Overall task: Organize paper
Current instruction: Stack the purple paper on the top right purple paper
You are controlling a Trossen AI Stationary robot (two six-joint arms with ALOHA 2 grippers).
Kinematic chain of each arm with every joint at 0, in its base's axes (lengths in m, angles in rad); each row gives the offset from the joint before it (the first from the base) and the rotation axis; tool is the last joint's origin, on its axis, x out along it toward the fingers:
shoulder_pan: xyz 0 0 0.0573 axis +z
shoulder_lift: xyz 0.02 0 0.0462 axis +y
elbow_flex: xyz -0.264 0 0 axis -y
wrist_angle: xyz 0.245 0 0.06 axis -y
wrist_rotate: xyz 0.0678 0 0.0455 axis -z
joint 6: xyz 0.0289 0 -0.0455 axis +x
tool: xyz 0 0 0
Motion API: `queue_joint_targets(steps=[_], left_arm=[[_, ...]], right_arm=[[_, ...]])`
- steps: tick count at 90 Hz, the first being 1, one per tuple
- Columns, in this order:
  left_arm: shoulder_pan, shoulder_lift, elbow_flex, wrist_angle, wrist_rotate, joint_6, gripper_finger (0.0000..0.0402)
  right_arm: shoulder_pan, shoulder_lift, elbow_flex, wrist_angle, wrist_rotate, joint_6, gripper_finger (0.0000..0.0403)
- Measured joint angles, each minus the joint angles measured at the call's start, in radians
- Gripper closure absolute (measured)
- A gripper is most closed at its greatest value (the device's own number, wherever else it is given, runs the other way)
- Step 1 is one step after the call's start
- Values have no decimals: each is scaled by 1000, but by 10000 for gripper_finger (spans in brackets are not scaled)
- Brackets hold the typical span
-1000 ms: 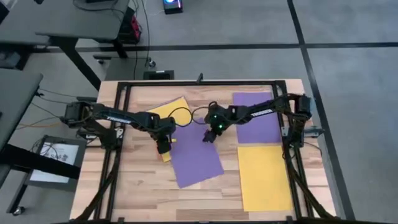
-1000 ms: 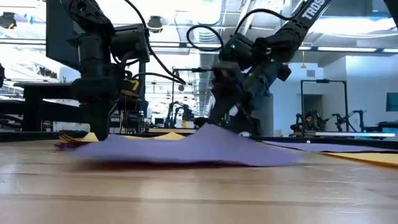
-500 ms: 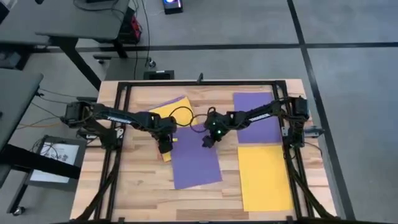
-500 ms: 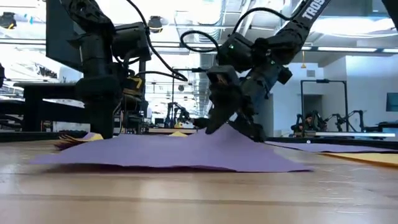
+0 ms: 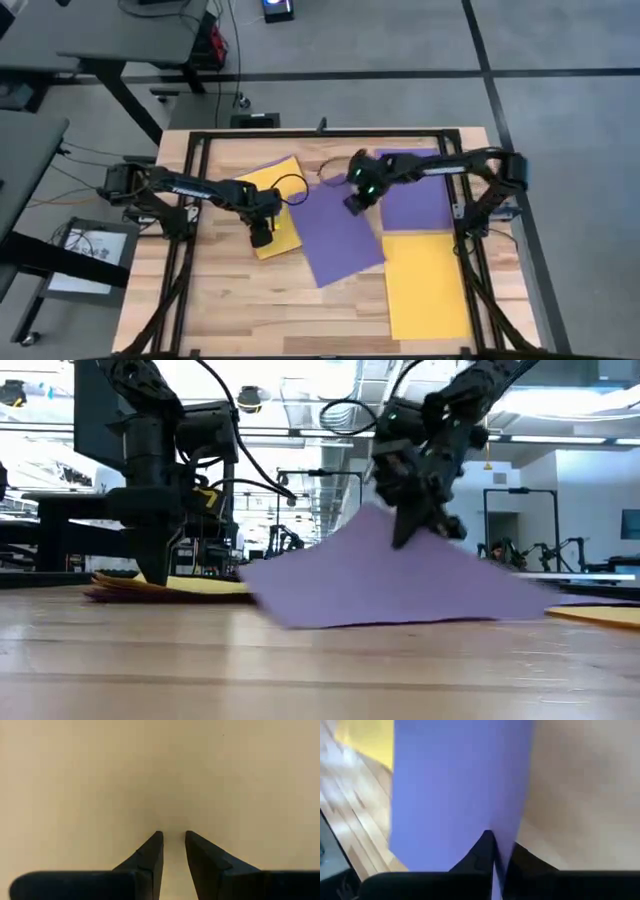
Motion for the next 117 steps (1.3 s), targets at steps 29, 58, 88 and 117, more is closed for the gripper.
queue_joint_targets(steps=[29,58,88,117], left_arm=[[0,0,0,5,0,18,336],[0,0,0,4,1,18,336],[0,0,0,5,0,16,336],[0,0,0,5,0,14,336]], right_arm=[[-431,-174,1,-359,3,-170,403],[-664,-173,-42,-574,156,-418,403],[-676,-173,-46,-541,263,-324,403],[-592,-173,-46,-591,398,-127,403]])
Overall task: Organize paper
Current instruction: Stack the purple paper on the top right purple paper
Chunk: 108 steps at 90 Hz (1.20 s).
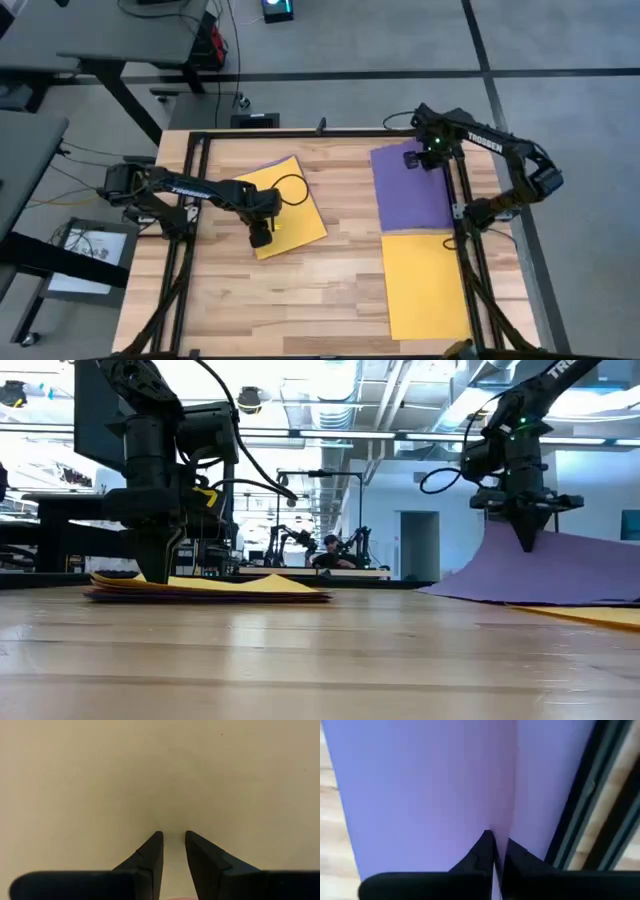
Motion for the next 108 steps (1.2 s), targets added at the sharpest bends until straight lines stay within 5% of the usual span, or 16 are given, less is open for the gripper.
queue_joint_targets(steps=[16,108], left_arm=[[0,0,0,10,-1,8,336],[0,0,0,16,-3,64,336]], right_arm=[[30,0,0,-19,105,69,403],[86,0,0,-30,112,-169,403]])
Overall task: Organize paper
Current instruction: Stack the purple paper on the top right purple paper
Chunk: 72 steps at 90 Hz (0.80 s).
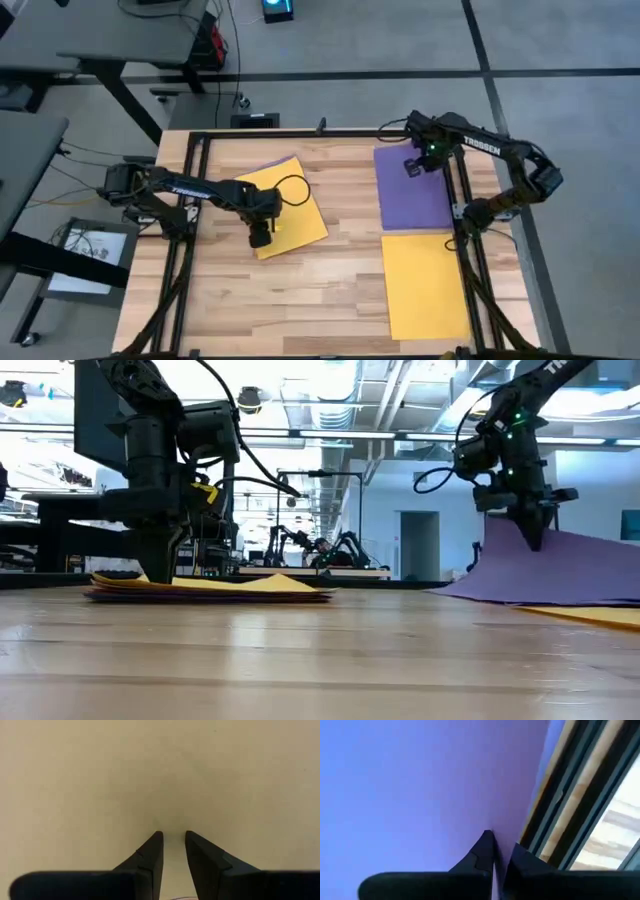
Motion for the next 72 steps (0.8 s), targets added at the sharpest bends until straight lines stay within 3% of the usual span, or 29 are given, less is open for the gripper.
queue_joint_targets(steps=[50,72], left_arm=[[0,0,0,0,0,-13,336],[0,0,0,0,0,-13,336]], right_arm=[[-1,0,0,5,1,90,399],[-3,0,0,-16,2,97,330]])
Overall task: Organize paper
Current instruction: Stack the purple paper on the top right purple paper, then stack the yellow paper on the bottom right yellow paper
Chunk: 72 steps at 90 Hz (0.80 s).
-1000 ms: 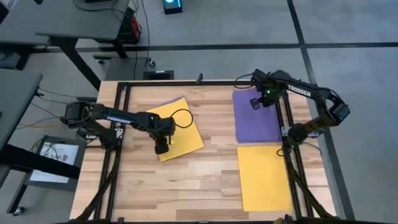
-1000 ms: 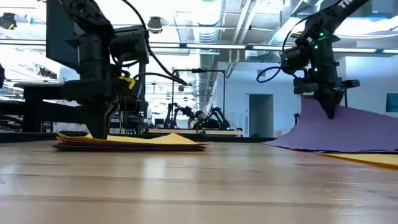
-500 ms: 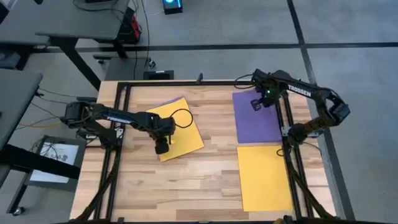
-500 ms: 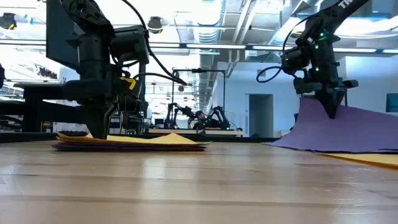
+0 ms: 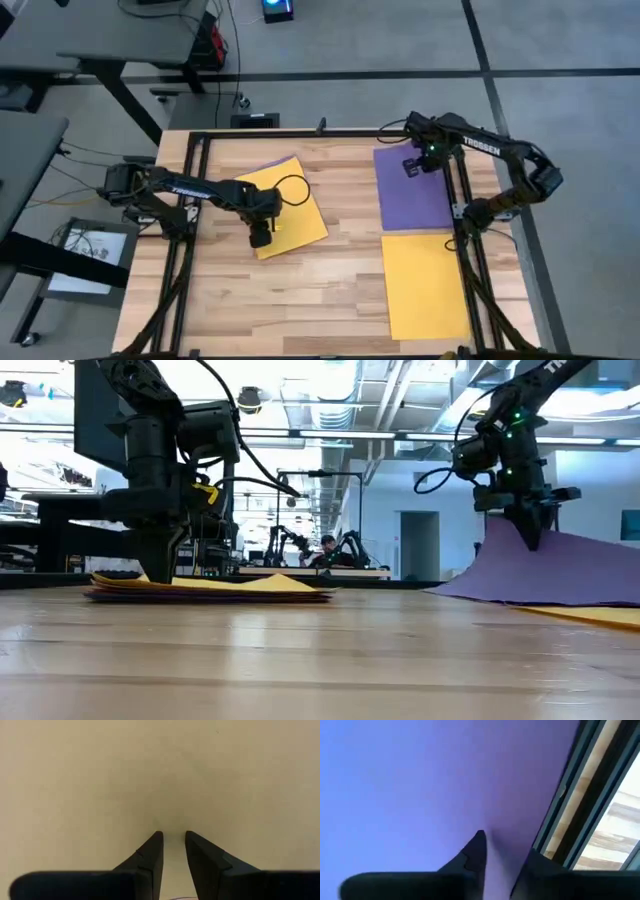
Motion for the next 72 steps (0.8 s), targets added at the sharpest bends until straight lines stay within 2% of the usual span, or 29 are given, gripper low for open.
queue_joint_targets(steps=[20,34,54,63,72], left_arm=[[0,0,0,0,0,0,336],[0,0,0,0,0,10,336],[0,0,0,0,0,11,336],[0,0,1,-3,0,10,336],[0,-14,17,-48,0,8,336]], right_arm=[[-34,0,0,-119,7,32,287],[-44,-1,14,-186,8,32,283],[-43,-2,113,-205,10,32,283],[-4,-2,164,-199,-12,27,283],[83,-3,189,-138,-72,13,283]])
